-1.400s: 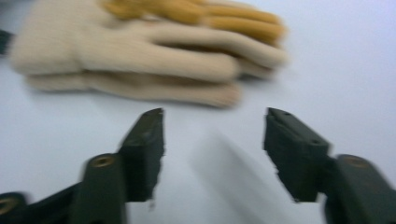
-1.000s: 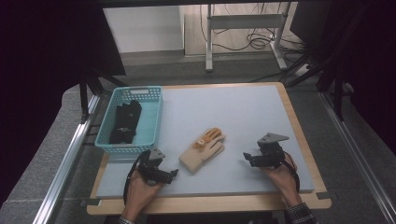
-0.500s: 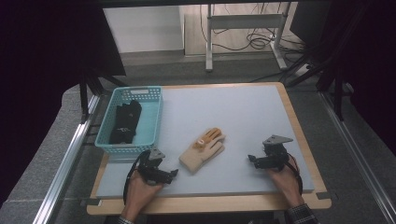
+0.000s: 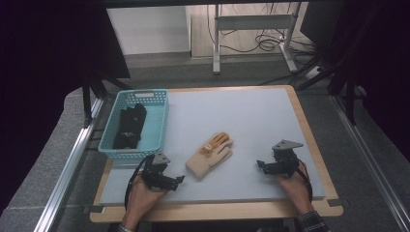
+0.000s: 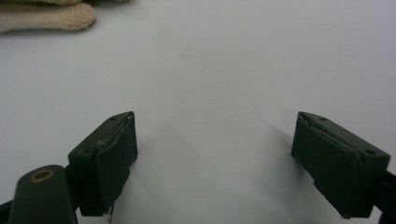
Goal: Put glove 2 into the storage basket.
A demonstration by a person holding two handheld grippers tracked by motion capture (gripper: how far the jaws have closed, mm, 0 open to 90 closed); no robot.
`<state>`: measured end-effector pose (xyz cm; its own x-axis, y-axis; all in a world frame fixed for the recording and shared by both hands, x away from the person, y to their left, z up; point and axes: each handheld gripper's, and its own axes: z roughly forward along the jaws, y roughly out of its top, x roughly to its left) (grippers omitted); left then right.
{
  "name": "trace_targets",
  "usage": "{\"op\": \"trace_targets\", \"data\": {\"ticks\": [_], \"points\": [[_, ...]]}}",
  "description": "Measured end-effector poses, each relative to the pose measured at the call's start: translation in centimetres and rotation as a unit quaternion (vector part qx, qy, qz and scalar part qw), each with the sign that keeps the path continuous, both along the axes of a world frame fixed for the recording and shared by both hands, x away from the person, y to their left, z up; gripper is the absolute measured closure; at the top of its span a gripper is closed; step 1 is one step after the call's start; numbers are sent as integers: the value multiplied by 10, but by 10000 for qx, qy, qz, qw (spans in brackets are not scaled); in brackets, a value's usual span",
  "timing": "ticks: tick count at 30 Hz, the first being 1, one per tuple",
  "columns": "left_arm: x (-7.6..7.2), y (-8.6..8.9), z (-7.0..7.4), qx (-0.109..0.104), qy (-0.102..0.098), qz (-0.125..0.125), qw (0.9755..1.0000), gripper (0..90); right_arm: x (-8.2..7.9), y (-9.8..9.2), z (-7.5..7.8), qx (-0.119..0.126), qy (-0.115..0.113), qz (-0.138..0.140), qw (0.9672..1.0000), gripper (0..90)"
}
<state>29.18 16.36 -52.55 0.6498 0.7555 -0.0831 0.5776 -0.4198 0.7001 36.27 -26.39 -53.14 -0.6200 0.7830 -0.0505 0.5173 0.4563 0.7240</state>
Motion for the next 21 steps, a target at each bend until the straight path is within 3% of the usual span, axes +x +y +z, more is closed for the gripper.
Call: {"op": "trace_targets", "data": {"ticks": [2,7,13,15,17,21], "points": [[2,-8,6,-53,-5,-103,9999,26,0,0,0,0,0,0,10000,141],[15,-37,22,90,-15,-350,9993,16,0,0,0,3,-2,2,10000,141],[42,-75,37,154,13,-502,9986,16,0,0,0,4,-1,1,10000,141],[53,-86,38,265,43,-506,9984,15,0,0,0,5,-2,-1,10000,141],[65,-94,36,349,164,-521,9979,11,0,0,0,7,-1,-1,10000,141],[86,-102,26,315,526,-570,9965,5,0,0,0,6,-1,-3,10000,141]]}}
